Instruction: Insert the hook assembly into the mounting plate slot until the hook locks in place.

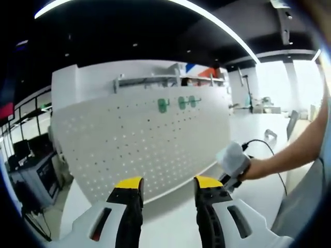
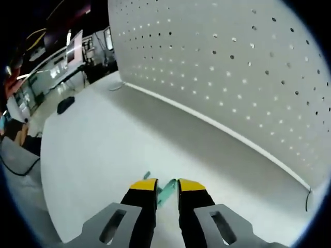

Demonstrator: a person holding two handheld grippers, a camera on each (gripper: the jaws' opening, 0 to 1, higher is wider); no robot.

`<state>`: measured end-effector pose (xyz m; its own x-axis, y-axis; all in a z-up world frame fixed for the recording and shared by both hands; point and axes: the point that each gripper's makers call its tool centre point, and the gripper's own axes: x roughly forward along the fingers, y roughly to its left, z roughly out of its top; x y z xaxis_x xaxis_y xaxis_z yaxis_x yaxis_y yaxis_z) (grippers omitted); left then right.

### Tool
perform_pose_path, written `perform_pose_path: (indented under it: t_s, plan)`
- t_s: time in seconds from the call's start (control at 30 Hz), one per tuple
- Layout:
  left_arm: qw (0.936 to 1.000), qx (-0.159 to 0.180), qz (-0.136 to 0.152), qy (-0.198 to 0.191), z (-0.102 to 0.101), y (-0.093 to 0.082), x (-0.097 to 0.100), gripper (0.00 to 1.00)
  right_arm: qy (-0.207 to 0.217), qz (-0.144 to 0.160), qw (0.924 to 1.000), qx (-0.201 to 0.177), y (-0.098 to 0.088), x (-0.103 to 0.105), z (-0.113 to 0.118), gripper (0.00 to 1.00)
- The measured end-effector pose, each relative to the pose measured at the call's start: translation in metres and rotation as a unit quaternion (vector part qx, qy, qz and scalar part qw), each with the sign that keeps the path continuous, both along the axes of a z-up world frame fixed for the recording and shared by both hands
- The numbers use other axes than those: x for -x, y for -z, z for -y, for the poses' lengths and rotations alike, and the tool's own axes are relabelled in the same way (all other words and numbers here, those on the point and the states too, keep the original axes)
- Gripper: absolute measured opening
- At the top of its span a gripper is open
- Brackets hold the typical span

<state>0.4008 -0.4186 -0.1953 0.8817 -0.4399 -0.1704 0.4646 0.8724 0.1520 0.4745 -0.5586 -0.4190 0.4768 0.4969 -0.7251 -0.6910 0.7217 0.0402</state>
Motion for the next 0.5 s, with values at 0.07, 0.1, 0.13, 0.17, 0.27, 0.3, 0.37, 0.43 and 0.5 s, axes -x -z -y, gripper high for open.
perform_pose_path:
  t_s: [0.07,0.1,0.13,0.17,0.27,0.3,0.37,0.43,0.5]
  plan:
    - [1.0,0.0,0.0,0.001,0.0001,-0.0005,-0.0002,0.4,0.0,-0.003,1.0,-0.001,0.0013,0.0,0.0004,0.12]
    - [1.0,0.0,0.001,0.001,0.0,-0.0006,-0.0004,0.4,0.001,-0.002,1.0,-0.001,0.0013,0.0006,0.0009,0.12]
    - [1.0,0.001,0.001,0.001,0.0,-0.0013,-0.0003,0.4,0.001,-0.002,1.0,0.001,0.0014,0.001,0.0019,0.1]
    - [1.0,0.001,0.002,0.001,0.0,-0.0015,-0.0003,0.4,0.001,-0.003,1.0,0.001,0.0016,0.0009,0.0024,0.1]
    - [1.0,0.001,0.002,0.002,0.0001,-0.002,-0.0003,0.4,0.003,-0.002,1.0,0.001,0.0009,0.0009,0.004,0.08]
    - [1.0,0.001,0.002,0.002,0.0001,-0.0017,-0.0003,0.4,0.004,-0.002,1.0,0.001,0.001,0.0004,0.0045,0.08]
    - [1.0,0.001,0.002,0.003,0.0002,-0.0014,-0.0005,0.4,0.004,-0.001,1.0,0.002,0.0008,-0.0002,0.0054,0.07]
    - [1.0,0.002,0.001,0.003,0.0008,-0.0009,-0.0003,0.39,0.004,-0.001,1.0,0.006,0.001,-0.0004,0.0065,0.06]
    - [1.0,0.002,0.001,0.003,0.001,-0.0007,-0.0001,0.39,0.004,-0.002,1.0,0.006,0.0014,-0.0007,0.0071,0.05]
